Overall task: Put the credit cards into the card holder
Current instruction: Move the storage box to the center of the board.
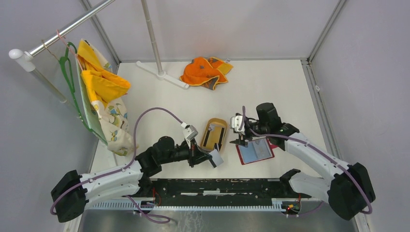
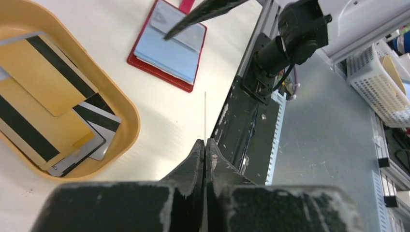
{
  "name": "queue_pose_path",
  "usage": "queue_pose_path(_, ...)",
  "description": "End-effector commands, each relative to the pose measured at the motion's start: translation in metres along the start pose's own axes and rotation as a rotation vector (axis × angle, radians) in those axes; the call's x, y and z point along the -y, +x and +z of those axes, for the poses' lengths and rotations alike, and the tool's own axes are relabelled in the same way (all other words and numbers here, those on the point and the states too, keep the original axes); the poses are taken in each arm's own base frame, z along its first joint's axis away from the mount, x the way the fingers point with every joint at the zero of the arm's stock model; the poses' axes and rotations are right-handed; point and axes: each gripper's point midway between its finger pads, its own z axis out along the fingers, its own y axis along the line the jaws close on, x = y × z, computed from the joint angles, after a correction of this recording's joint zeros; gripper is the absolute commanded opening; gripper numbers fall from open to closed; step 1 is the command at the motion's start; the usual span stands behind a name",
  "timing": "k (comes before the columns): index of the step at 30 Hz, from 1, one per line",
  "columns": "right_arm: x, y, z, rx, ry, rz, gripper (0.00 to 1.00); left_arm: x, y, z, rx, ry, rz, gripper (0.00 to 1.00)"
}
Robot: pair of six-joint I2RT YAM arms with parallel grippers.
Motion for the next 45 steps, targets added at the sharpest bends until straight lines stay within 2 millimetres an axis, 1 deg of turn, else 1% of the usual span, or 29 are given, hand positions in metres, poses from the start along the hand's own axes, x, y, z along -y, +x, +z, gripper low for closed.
queue_pose_path(1, -0.042, -0.013, -0.011, 0.113, -0.165, -0.106, 0.83, 0.014, -0.018, 0.01, -0.025, 0.074, 0.149, 0.02)
queue_pose_path(3, -0.054, -0.011, -0.01, 0.135, -0.219, -0.093, 0.87, 0.015, -0.026, 0.018, -0.041, 0.074, 0.177, 0.02)
queue_pose_path(4, -0.057, -0.01, -0.008, 0.135, -0.234, -0.079, 0.87, 0.014, -0.027, 0.022, -0.056, 0.073, 0.185, 0.02)
queue_pose_path(5, -0.057, -0.006, -0.006, 0.125, -0.238, -0.062, 0.86, 0.015, -0.029, 0.025, -0.065, 0.079, 0.191, 0.02)
queue_pose_path(7, -0.047, 0.001, -0.001, 0.081, -0.204, -0.015, 0.83, 0.017, -0.03, 0.03, -0.083, 0.092, 0.2, 0.02)
queue_pose_path(9, -0.036, 0.014, 0.004, 0.02, -0.153, 0.033, 0.72, 0.017, -0.03, 0.031, -0.096, 0.091, 0.2, 0.02)
queue_pose_path(10, -0.032, 0.021, 0.007, -0.005, -0.133, 0.063, 0.63, 0.015, -0.03, 0.031, -0.1, 0.081, 0.199, 0.02)
queue_pose_path(11, -0.03, 0.027, 0.01, -0.019, -0.119, 0.096, 0.53, 0.013, -0.03, 0.03, -0.102, 0.065, 0.195, 0.02)
queue_pose_path(12, -0.031, 0.029, 0.013, -0.019, -0.119, 0.12, 0.48, 0.011, -0.029, 0.028, -0.106, 0.053, 0.188, 0.02)
queue_pose_path(13, -0.032, 0.033, 0.016, -0.019, -0.117, 0.159, 0.4, 0.01, -0.028, 0.027, -0.113, 0.044, 0.18, 0.02)
queue_pose_path(14, -0.033, 0.035, 0.02, -0.01, -0.108, 0.213, 0.34, 0.01, -0.026, 0.025, -0.118, 0.038, 0.172, 0.02)
queue_pose_path(17, -0.04, 0.038, 0.032, 0.013, -0.114, 0.316, 0.24, 0.009, -0.022, 0.02, -0.129, 0.022, 0.141, 0.02)
queue_pose_path(22, -0.042, 0.039, 0.05, 0.027, -0.091, 0.465, 0.22, 0.01, -0.019, 0.008, -0.11, 0.004, 0.108, 0.02)
queue_pose_path(27, -0.034, 0.023, 0.069, 0.071, -0.066, 0.552, 0.22, 0.012, -0.022, 0.002, -0.081, 0.002, 0.1, 0.02)
queue_pose_path(31, -0.018, 0.012, 0.087, 0.119, -0.033, 0.617, 0.23, 0.013, -0.023, 0.0, -0.072, 0.007, 0.098, 0.02)
queue_pose_path(37, 0.009, -0.013, 0.12, 0.17, -0.03, 0.622, 0.23, 0.013, -0.021, -0.001, -0.062, 0.011, 0.09, 0.02)
queue_pose_path(39, 0.016, -0.019, 0.128, 0.17, -0.048, 0.626, 0.23, 0.013, -0.021, -0.001, -0.059, 0.011, 0.087, 0.02)
queue_pose_path(41, 0.023, -0.019, 0.128, 0.135, -0.053, 0.574, 0.24, 0.014, -0.021, 0.0, -0.055, 0.019, 0.083, 0.02)
queue_pose_path(42, 0.028, -0.022, 0.122, 0.128, -0.044, 0.538, 0.25, 0.015, -0.021, 0.0, -0.053, 0.025, 0.082, 0.02)
queue_pose_path(43, 0.031, -0.02, 0.115, 0.111, -0.038, 0.478, 0.25, 0.016, -0.02, 0.001, -0.051, 0.031, 0.081, 0.02)
queue_pose_path(45, 0.042, -0.023, 0.091, 0.098, -0.01, 0.372, 0.29, 0.016, -0.02, 0.002, -0.048, 0.039, 0.082, 0.02)
